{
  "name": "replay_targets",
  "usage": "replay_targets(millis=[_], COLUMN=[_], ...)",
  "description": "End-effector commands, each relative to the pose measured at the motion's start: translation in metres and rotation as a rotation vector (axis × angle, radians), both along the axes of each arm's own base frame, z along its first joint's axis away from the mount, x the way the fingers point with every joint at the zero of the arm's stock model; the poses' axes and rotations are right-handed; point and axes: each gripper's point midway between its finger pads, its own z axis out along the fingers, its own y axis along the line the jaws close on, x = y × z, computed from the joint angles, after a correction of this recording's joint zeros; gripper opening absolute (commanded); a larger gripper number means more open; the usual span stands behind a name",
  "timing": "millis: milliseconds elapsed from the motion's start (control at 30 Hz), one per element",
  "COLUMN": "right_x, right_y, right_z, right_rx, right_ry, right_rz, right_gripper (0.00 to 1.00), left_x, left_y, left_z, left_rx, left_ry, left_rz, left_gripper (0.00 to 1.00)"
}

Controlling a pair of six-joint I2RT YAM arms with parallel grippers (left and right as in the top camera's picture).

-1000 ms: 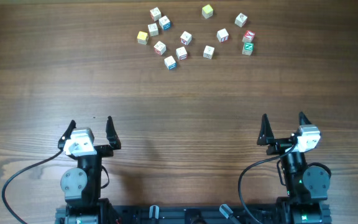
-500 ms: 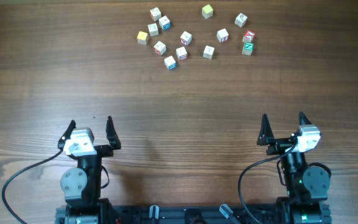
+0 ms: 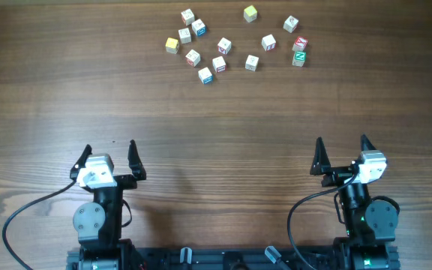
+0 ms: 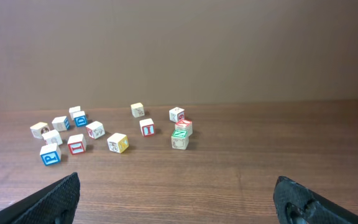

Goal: Form a circle

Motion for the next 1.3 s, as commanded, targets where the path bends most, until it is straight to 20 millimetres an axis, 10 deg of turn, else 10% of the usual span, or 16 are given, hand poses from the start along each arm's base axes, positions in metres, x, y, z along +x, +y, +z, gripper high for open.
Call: replay_targets(millis=[0,1267], right_x=[-0.001,-0.001], right_y=[0.003,0.003], right_z=[0.002,0.002], right_rx=[-0.012,-0.012], right_ry=[-0.011,-0.011], right_rz=[0.017,0.017], right_gripper=[1.0,1.0], left_x=[0.0,-0.003], left_y=[-0.003,-0.022], left_z=[-0.003,0.023], left_rx=[-0.015,-0.046], left_ry=[0.006,-0.038], left_rz=[-0.018,-0.13], left_gripper=[1.0,1.0])
